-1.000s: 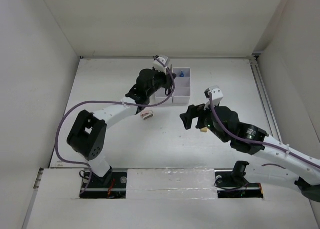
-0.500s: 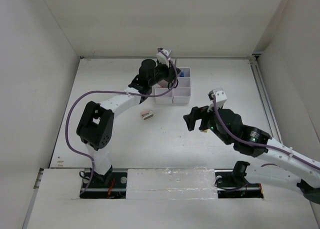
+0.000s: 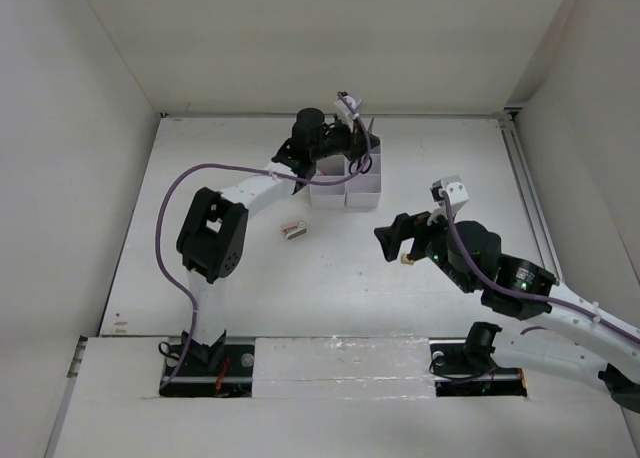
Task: Sort the stationery into containers
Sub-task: Place the scissors in the storage box.
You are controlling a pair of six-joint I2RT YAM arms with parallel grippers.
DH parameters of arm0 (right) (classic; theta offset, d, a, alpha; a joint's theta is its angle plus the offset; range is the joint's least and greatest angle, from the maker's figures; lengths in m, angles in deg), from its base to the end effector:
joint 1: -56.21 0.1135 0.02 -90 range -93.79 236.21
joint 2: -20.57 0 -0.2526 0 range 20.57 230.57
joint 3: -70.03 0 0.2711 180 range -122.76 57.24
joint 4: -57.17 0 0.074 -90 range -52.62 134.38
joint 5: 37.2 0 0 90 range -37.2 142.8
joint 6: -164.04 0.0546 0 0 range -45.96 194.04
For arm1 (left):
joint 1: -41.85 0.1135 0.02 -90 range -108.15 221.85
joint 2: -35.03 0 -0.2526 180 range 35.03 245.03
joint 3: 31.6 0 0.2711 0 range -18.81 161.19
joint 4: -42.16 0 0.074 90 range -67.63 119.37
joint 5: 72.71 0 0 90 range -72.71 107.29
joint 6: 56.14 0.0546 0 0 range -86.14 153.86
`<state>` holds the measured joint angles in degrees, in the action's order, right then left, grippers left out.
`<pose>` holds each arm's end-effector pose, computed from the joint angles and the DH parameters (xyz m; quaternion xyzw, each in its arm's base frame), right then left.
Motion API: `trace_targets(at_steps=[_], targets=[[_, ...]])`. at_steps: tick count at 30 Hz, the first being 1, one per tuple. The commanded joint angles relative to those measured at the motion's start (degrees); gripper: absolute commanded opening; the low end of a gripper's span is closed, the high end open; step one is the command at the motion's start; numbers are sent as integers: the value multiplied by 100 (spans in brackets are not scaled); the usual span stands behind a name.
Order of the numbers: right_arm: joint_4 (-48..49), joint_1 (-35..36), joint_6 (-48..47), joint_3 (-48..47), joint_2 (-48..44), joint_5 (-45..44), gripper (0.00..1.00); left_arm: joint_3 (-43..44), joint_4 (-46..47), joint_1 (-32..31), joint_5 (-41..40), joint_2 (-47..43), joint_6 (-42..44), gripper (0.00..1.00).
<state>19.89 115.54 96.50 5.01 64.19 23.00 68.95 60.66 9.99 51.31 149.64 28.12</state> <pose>0.1286 0.1636 0.3535 -0.0969 0.7806 0.2262 0.5746 0.4145 -0.2936 0.2865 0.3559 0.5842 -0.4143 0.6004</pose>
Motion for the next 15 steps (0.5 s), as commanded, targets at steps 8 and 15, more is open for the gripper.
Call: trace_targets(at_steps=[8,15], targets=[[102,35,-365,-130,-90,-237,100,100,1222,144,70,132,108,0],[155,35,-470,-183,-37,-237,100,311,1354,145,-45,430,213,0]])
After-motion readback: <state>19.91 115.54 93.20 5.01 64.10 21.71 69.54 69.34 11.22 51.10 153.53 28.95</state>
